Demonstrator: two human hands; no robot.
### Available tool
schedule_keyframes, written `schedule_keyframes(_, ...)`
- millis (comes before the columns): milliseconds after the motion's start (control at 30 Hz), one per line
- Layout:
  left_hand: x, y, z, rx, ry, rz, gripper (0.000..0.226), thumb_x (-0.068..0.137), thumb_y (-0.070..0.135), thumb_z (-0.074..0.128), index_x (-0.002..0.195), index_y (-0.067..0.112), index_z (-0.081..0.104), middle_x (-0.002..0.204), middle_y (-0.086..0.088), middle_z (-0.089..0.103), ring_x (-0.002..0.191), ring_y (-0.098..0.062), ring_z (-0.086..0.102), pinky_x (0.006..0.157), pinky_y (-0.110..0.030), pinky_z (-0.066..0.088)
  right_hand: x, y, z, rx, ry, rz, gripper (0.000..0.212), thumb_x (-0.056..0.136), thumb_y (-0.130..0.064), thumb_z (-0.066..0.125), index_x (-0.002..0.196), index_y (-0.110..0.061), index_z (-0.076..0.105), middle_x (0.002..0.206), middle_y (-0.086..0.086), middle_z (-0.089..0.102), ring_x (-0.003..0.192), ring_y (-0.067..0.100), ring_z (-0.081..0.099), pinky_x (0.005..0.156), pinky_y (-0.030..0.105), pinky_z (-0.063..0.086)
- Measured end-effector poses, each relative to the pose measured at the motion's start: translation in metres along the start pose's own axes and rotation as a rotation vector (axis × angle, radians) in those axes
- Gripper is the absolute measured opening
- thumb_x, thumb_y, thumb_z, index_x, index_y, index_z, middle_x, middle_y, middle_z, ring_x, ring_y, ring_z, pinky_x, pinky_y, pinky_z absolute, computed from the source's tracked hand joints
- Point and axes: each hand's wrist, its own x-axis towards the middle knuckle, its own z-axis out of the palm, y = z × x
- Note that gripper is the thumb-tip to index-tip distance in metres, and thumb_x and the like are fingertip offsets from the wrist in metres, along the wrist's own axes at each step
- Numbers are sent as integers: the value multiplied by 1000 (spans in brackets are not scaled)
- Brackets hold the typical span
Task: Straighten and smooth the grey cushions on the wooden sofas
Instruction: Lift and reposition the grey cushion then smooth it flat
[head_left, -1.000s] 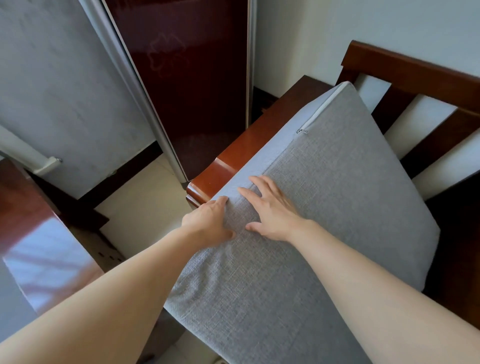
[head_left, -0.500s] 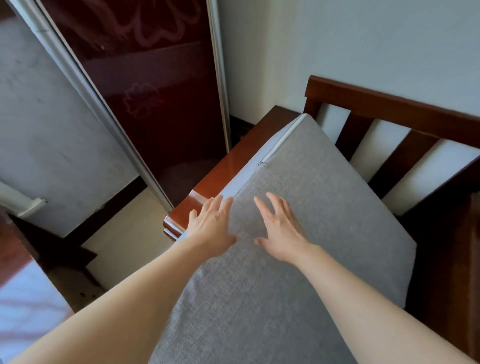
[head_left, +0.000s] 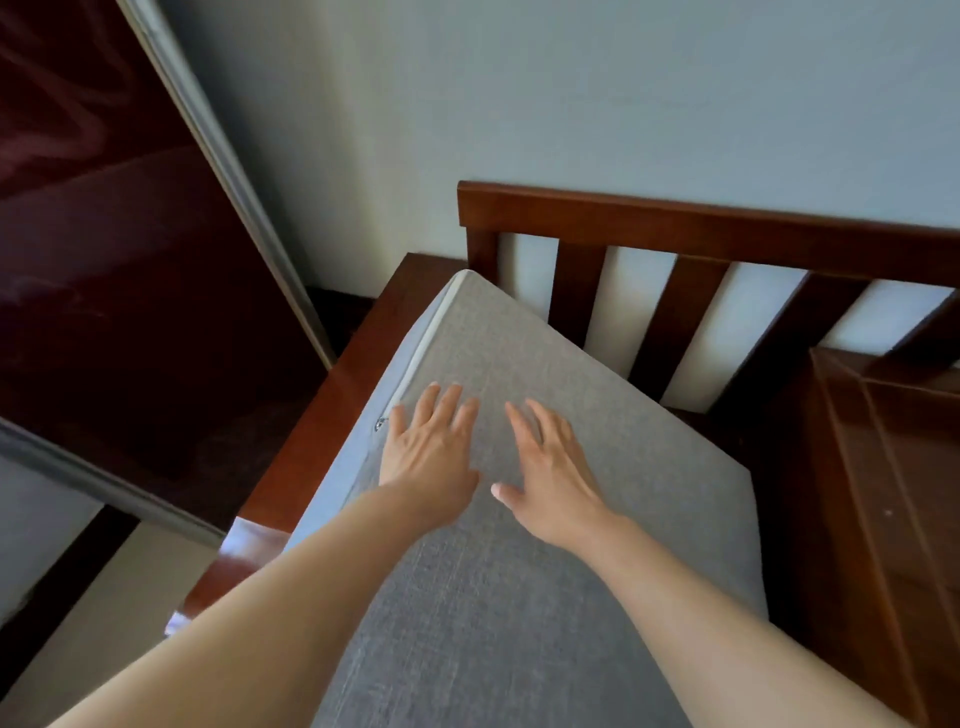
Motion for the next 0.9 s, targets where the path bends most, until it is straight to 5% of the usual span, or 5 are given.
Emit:
schedule_keyframes(400, 125, 13, 12, 175, 123, 96, 69, 97, 25, 43, 152, 24, 1, 160, 0, -11, 146, -20, -14, 115, -45, -8, 100, 57, 36, 222, 263, 99, 67, 99, -23, 44, 152, -19, 4, 159, 1, 5, 146, 20, 3, 119, 34, 8)
schedule_keyframes(600, 177, 23, -8, 141, 462, 148, 66, 98, 37, 36, 152, 27, 1, 158, 6, -16, 146, -17, -15, 116, -46, -6, 154, 83, 1, 342, 911, 107, 58, 97, -18, 45, 150, -11, 23, 156, 5, 21, 145, 19, 16, 118, 43, 14)
schedule_keyframes(767, 187, -8, 39, 356, 112, 30, 64, 97, 53, 16, 151, 26, -7, 158, 6, -16, 145, -16, -17, 117, -46, -6, 167, 95, 77, 221, 309, 87, 70, 90, -56, 8, 152, -25, 0, 159, -8, -8, 146, 11, -9, 116, 36, -9)
schedule_keyframes(833, 191, 9, 29, 277, 200, 28, 63, 99, 47, 22, 152, 23, 0, 160, 4, -10, 145, -15, -14, 116, -45, -5, 163, 110, 58, 312, 404, 97, 58, 101, -42, 26, 152, -21, 8, 160, -6, -1, 146, 9, -5, 116, 31, -7)
schedule_keyframes(900, 193, 35, 36, 171, 350, 72, 62, 100, 43, 23, 152, 24, -4, 159, 6, -12, 145, -13, -15, 115, -42, -8, 149, 136, 47, 371, 720, 194, 54, 102, -31, 30, 152, -18, 15, 159, -6, 5, 146, 10, 1, 115, 28, -6)
